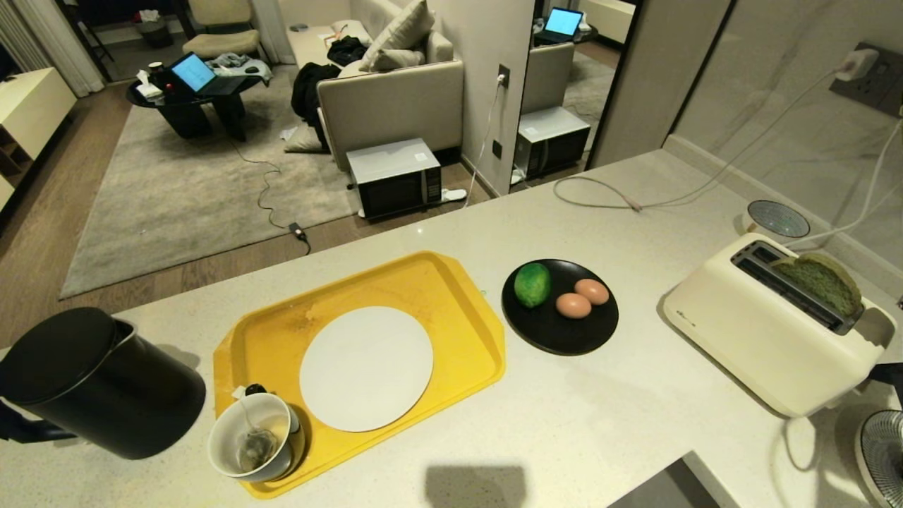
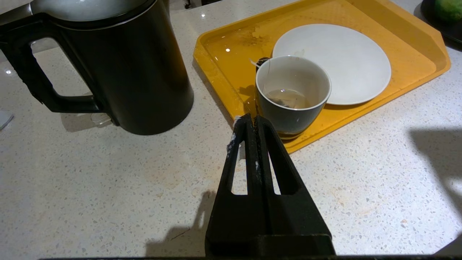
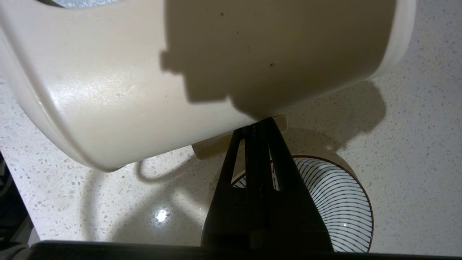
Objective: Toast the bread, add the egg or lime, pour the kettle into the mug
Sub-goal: Use a bread toaster
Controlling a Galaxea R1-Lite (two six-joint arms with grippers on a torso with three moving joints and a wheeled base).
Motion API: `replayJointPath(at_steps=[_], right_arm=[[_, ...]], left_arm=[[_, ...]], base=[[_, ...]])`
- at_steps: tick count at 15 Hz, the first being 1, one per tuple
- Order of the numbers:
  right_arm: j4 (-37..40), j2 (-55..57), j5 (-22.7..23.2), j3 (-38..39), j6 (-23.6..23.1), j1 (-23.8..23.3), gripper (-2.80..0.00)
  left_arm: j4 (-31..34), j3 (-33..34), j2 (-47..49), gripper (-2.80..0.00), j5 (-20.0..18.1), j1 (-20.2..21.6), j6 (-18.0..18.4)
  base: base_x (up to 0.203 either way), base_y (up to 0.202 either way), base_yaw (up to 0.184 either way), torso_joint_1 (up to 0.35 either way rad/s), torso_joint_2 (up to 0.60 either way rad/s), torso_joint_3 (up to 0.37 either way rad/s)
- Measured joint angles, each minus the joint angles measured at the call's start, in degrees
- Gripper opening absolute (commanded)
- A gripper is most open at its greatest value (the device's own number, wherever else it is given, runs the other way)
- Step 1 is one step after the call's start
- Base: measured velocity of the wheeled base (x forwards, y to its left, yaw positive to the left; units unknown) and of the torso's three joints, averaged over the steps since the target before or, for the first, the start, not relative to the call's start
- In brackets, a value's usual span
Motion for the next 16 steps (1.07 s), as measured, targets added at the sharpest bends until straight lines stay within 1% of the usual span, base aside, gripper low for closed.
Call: replayJointPath(at_steps=[8, 16], right_arm=[[-0.13, 0.21, 0.19, -0.77, 0.15, -0.64, -2.80], [-0.27, 1.27, 0.95, -1.50, 0.36, -3.35, -2.80]], left_arm=[[-0.02, 0.00, 0.00, -2.80, -0.03, 0.00, 0.02], [-0.02, 0.00, 0.00, -2.80, 0.00, 0.00, 0.00]], base=[[0.000, 0.000, 0.000, 0.000, 0.00, 0.000], [0.000, 0.000, 0.000, 0.000, 0.00, 0.000]])
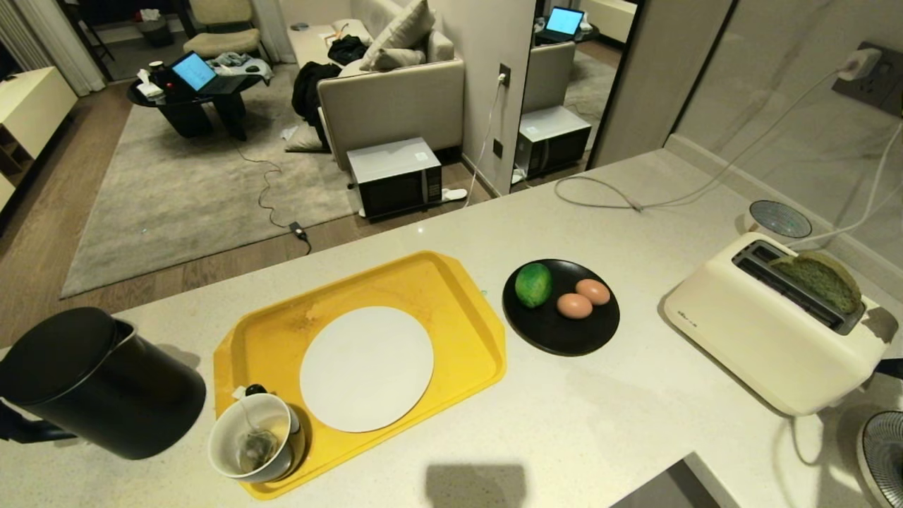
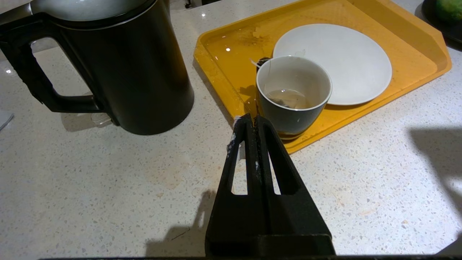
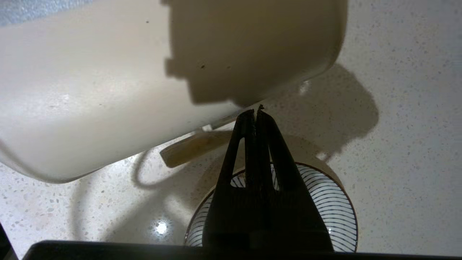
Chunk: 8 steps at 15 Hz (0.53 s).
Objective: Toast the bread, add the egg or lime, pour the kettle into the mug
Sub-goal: Use a bread toaster
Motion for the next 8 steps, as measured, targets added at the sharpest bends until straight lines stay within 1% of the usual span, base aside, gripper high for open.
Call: replayJointPath(at_steps=[2, 4, 6, 8], right_arm=[[0.00, -0.63, 0.91, -0.43, 0.36, -0.49, -2.80], [-1.16, -1.99, 2.29, -1.55, 1.99, -0.90, -2.80], [-4.74, -3.55, 2.94, -3.49, 5.07, -1.26, -2.80], [-5.06, -4.99, 2.88, -7.04, 8.03, -1.47, -2.80]], left_arm=[[0.00, 0.00, 0.00, -2.80, 0.00, 0.00, 0.00], [-0.01, 0.00, 0.00, -2.80, -0.02, 0.00, 0.00], [0.00, 0.00, 0.00, -2.80, -0.02, 0.00, 0.01], [0.00, 0.00, 0.00, -2.80, 0.00, 0.00, 0.02]], base=[[0.000, 0.000, 0.000, 0.000, 0.00, 0.000], [0.000, 0.000, 0.000, 0.000, 0.00, 0.000], [0.000, 0.000, 0.000, 0.000, 0.00, 0.000], [0.000, 0.000, 0.000, 0.000, 0.00, 0.000]])
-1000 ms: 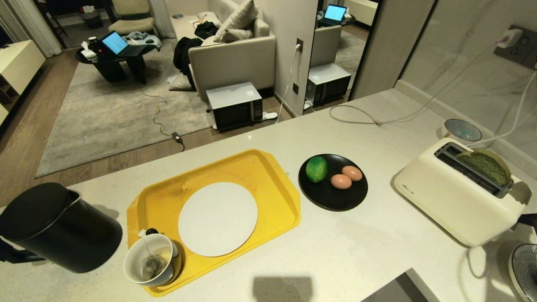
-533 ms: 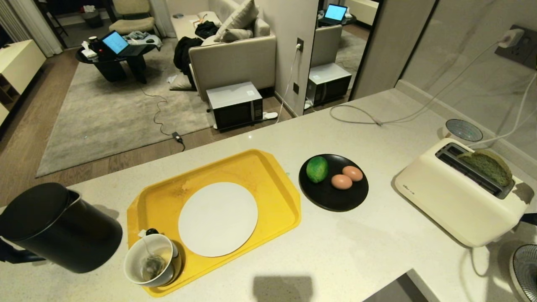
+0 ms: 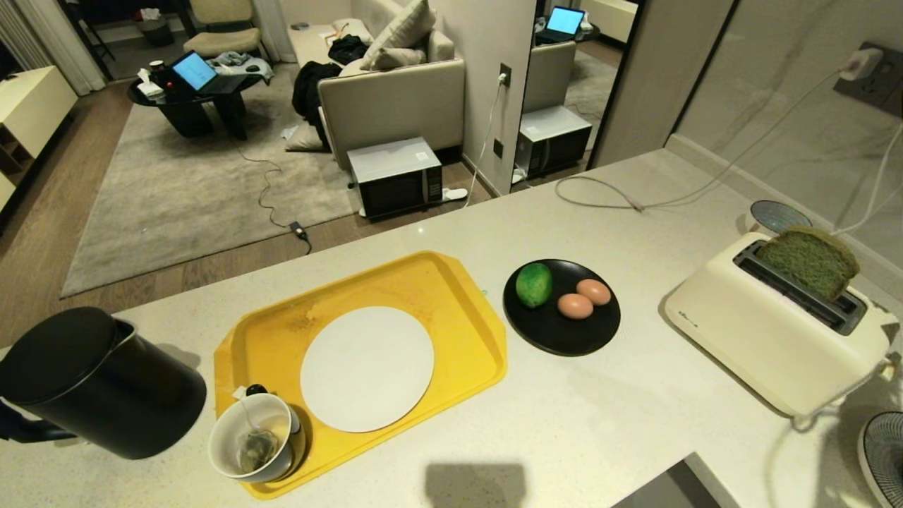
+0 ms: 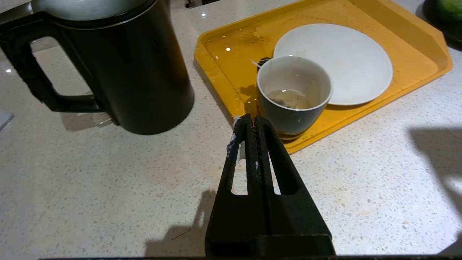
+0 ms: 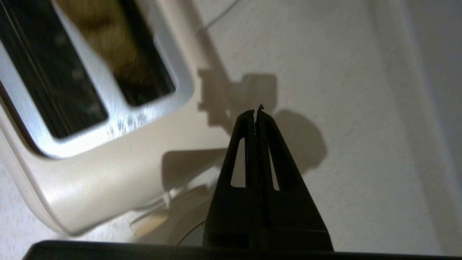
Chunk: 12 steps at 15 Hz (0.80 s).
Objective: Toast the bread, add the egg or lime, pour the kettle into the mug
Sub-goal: Use a bread toaster, then put the baked bread on a plate
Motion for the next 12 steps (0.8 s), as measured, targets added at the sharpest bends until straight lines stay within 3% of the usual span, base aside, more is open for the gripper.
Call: replayJointPath(at_steps=[2, 5, 7, 9, 12], right_arm=[[1.97, -1.91, -0.35, -3.55, 2.67, -0.12, -2.80], [8.94, -4.61, -0.28, -8.18, 2.09, 0.47, -2.80], [16.75, -6.19, -1.19, -11.97, -0.83, 1.17, -2.80], [25.38, -7.94, -5.01, -15.31, -5.72, 1.96, -2.80], [37.57, -9.81, -8.65, -21.28, -7.88, 3.96, -2.80]], left_arm=[[-0.02, 0.00, 0.00, -2.80, 0.00, 0.00, -0.05], [-0.01, 0.00, 0.00, -2.80, -0.01, 0.00, 0.00], [0.00, 0.00, 0.00, -2.80, -0.02, 0.00, -0.02], [0.00, 0.00, 0.00, -2.80, -0.02, 0.00, 0.00], [0.00, 0.00, 0.00, -2.80, -0.02, 0.00, 0.01]], base=[[0.000, 0.000, 0.000, 0.000, 0.00, 0.000], [0.000, 0.000, 0.000, 0.000, 0.00, 0.000], [0.000, 0.000, 0.000, 0.000, 0.00, 0.000], [0.000, 0.000, 0.000, 0.000, 0.00, 0.000], [0.000, 0.000, 0.000, 0.000, 0.00, 0.000]])
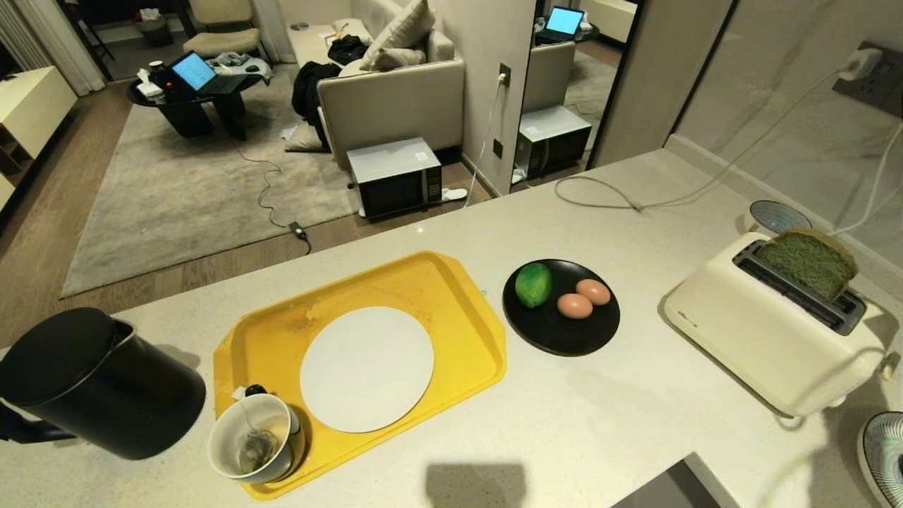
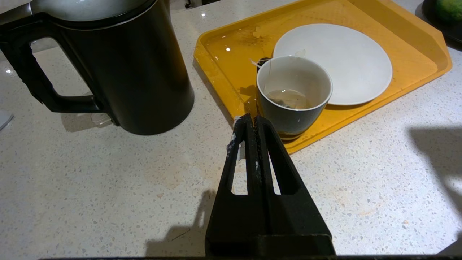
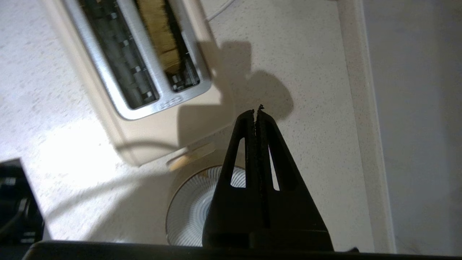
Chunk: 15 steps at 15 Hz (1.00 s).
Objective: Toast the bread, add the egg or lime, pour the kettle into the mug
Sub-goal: Put the baked bread on a plate
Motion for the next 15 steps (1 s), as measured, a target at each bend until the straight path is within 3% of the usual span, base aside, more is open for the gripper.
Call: replayJointPath(at_steps=[1, 4, 9, 15], right_arm=[[3.91, -0.33, -2.02, -1.79, -1.18, 1.09, 0.00], [12.21, -0.65, -5.29, -5.76, -2.87, 5.10, 0.00], [12.61, 0.38, -1.43, -5.99, -4.59, 9.09, 0.00], [12.14, 5.79, -1.22, -7.26, -4.95, 14.07, 0.00]], left_arm=[[0.00, 0.00, 0.00, -2.80, 0.02, 0.00, -0.03], [0.00, 0.00, 0.00, -2.80, 0.00, 0.00, -0.03], [0.00, 0.00, 0.00, -2.80, -0.02, 0.00, -0.01], [0.00, 0.00, 0.00, -2.80, 0.00, 0.00, -0.03]], base=[[0.000, 0.000, 0.000, 0.000, 0.00, 0.000], [0.000, 0.000, 0.000, 0.000, 0.00, 0.000], [0.000, 0.000, 0.000, 0.000, 0.00, 0.000], [0.000, 0.000, 0.000, 0.000, 0.00, 0.000]])
